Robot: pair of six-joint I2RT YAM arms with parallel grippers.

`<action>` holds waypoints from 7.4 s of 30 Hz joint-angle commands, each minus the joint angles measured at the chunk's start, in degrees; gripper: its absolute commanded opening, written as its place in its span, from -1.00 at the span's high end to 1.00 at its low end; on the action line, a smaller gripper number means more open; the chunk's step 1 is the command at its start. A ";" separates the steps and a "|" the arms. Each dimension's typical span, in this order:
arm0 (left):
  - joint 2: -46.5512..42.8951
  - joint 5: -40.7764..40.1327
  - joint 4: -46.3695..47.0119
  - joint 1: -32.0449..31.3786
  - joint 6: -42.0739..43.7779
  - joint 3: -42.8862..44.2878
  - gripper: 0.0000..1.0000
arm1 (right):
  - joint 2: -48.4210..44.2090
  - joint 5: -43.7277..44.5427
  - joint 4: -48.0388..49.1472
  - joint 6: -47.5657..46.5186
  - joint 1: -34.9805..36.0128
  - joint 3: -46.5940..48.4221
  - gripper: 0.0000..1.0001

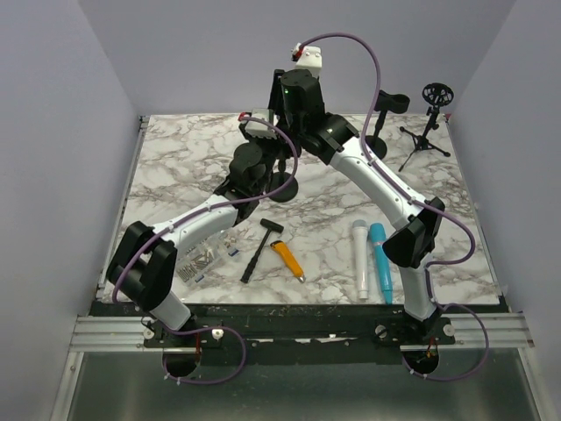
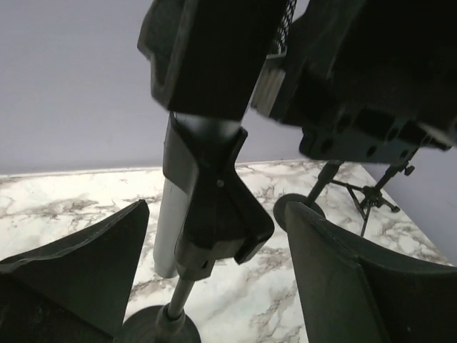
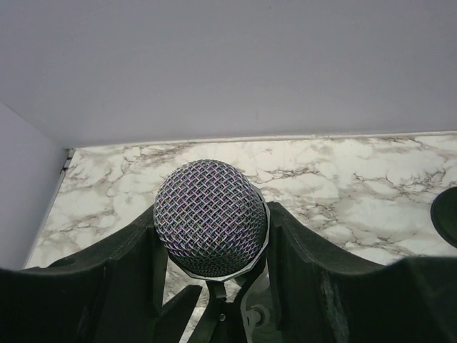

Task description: Remove the microphone from the stand

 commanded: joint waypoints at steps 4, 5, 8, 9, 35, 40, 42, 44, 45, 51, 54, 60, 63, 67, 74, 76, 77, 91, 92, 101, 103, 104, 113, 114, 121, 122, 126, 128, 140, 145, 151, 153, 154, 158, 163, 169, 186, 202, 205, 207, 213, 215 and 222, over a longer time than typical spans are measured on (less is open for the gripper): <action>2.33 -5.68 4.89 -0.36 1.59 3.34 -0.22 | -2.55 2.11 2.10 1.29 0.35 -1.96 0.99; 2.44 -5.89 4.74 -0.40 1.68 3.32 -0.11 | -2.59 1.92 2.25 1.31 0.35 -2.01 0.99; 2.44 -4.47 3.57 -0.34 2.23 3.40 0.55 | -2.36 1.62 2.30 1.37 0.38 -1.17 0.99; 2.44 -4.24 2.04 -0.39 2.39 3.69 0.90 | -2.12 1.63 2.30 1.29 0.35 -0.64 0.99; -0.75 8.12 -12.00 1.96 -4.78 4.47 0.03 | -16.09 9.51 13.03 -17.78 -5.23 -5.03 0.99; -1.77 12.30 -23.42 4.14 -8.42 11.03 -0.96 | -32.36 8.84 8.72 -10.51 -5.25 -31.28 0.99; -2.29 13.92 -28.82 4.54 -9.22 14.02 -0.97 | -37.16 6.11 3.51 -6.08 -5.27 -38.62 0.99; -3.76 15.35 -32.75 4.68 -9.73 15.43 -0.97 | -41.08 1.73 -1.90 -2.49 -5.23 -44.34 0.99; -5.03 15.89 -34.32 4.67 -10.09 15.62 -0.97 | -42.71 -0.55 -4.90 -0.70 -5.23 -46.16 0.99; -14.49 20.12 -43.71 6.12 -9.31 13.89 -0.97 | -47.80 -18.32 -17.05 6.04 -5.23 -54.26 0.99; -19.18 21.49 -47.32 7.08 -5.81 12.45 -0.97 | -47.84 -24.29 -20.66 8.96 -5.23 -56.76 0.99; -26.05 20.34 -46.99 7.22 -0.91 7.07 -0.97 | -44.33 -28.97 -22.84 12.01 -5.23 -60.93 0.99; -27.62 19.51 -47.05 7.14 -0.54 6.97 -0.97 | -42.00 -31.44 -22.93 13.45 -5.23 -61.95 0.99; -28.66 19.83 -47.42 7.14 -1.25 6.97 -0.97 | -38.95 -32.75 -24.04 14.72 -5.23 -62.44 0.99; -28.91 20.92 -48.12 7.14 -2.62 7.42 -0.97 | -33.23 -33.83 -20.67 16.02 -5.23 -65.84 0.99; -28.96 20.60 -48.19 7.14 -2.70 7.32 -0.97 | -31.96 -34.08 -18.54 16.49 -5.23 -67.25 0.99; -28.89 20.59 -48.07 7.14 -2.84 7.32 -0.97 | -31.17 -34.19 -17.52 16.63 -5.33 -67.94 0.99; -27.67 21.14 -47.70 7.14 -3.67 6.88 -0.97 | -22.80 -27.63 -8.46 18.69 -8.69 -68.27 0.99; -27.54 21.18 -47.71 7.14 -3.68 6.88 -0.97 | -22.27 -27.01 -8.35 18.80 -8.79 -67.99 0.99; -26.83 21.35 -47.87 7.14 -3.76 7.03 -0.97 | -20.22 -23.67 -4.30 19.82 -9.53 -69.63 0.81; -26.65 21.41 -47.92 7.14 -3.76 7.06 -0.97 | -20.01 -22.77 -3.88 19.91 -9.54 -69.54 0.77; -26.61 21.39 -47.91 7.14 -3.76 7.06 -0.97 | -19.90 -22.33 -3.69 19.84 -9.61 -69.56 0.75; -26.39 21.43 -47.87 7.14 -3.92 7.06 -0.97 | -18.50 -22.94 -1.77 19.33 -9.71 -71.52 0.47; -26.39 21.43 -47.92 7.14 -3.93 7.07 -0.97 | -18.54 -22.94 -1.36 19.32 -9.68 -71.85 0.44; -26.22 22.39 -47.74 7.14 -4.51 7.04 -0.97 | -18.43 -22.49 -0.44 18.93 -9.70 -72.78 0.16; -26.15 22.49 -47.73 7.14 -4.63 7.05 -0.97 | -18.39 -22.43 -0.38 18.87 -9.67 -72.84 0.13; -26.21 22.49 -47.84 7.14 -4.69 6.97 -0.97 | -18.50 -22.58 -0.07 18.96 -9.67 -73.06 -0.01; -26.23 22.49 -47.78 7.14 -4.71 6.97 -0.97 | -18.57 -22.68 -0.07 18.96 -9.74 -72.88 -0.07; -26.45 22.19 -47.82 7.14 -4.56 6.97 -0.97 | -19.95 -22.43 -1.70 17.78 -9.71 -70.95 -0.38; -26.78 21.72 -47.78 7.15 -4.38 6.97 -0.97 | -21.01 -23.03 -3.17 17.25 -9.67 -68.85 -0.47; -26.94 21.54 -47.87 7.14 -4.38 6.88 -0.97 | -23.25 -23.27 -5.39 16.47 -9.63 -65.30 -0.63; -26.99 21.46 -47.79 7.11 -4.29 6.88 -0.97 | -23.98 -23.44 -6.18 16.16 -9.62 -63.77 -0.64; -27.05 21.43 -47.90 7.15 -4.29 6.88 -0.97 | -24.36 -23.67 -6.35 15.94 -9.70 -63.06 -0.65; -26.92 21.35 -47.89 7.14 -4.12 6.97 -0.97 | -25.81 -25.33 -6.66 15.20 -9.62 -60.90 -0.69; -26.61 21.75 -47.87 7.14 -4.03 6.97 -0.97 | -28.86 -28.82 -4.36 15.11 -9.64 -60.87 -0.77; -26.30 21.69 -47.81 7.14 -4.11 6.88 -0.97 | -31.01 -37.34 0.49 18.61 -10.09 -58.84 -0.85; -27.17 20.92 -48.11 7.14 -3.59 7.01 -0.97 | -26.31 -58.62 11.51 29.27 -18.34 -43.78 -0.97; -27.79 20.80 -48.04 7.30 -3.52 7.14 -0.97 | -12.65 -65.68 18.63 37.31 -19.31 -33.15 -0.49; -27.80 21.06 -48.04 7.49 -3.65 7.14 -0.97 | -11.96 -65.39 19.80 38.22 -19.29 -33.48 -0.40; -27.79 21.16 -48.09 7.57 -3.75 7.14 -0.97 | -11.34 -65.46 20.18 38.55 -19.29 -33.25 -0.32; -27.79 21.17 -48.09 7.67 -3.76 7.14 -0.97 | -10.24 -66.47 21.62 39.54 -19.29 -33.51 -0.04; -27.77 21.26 -48.05 7.66 -3.83 7.10 -0.97 | -10.62 -66.42 22.07 39.41 -19.29 -34.87 0.10; -27.53 21.87 -47.96 7.80 -4.20 7.14 -0.97 | -11.73 -65.54 24.44 38.62 -19.34 -42.78 0.52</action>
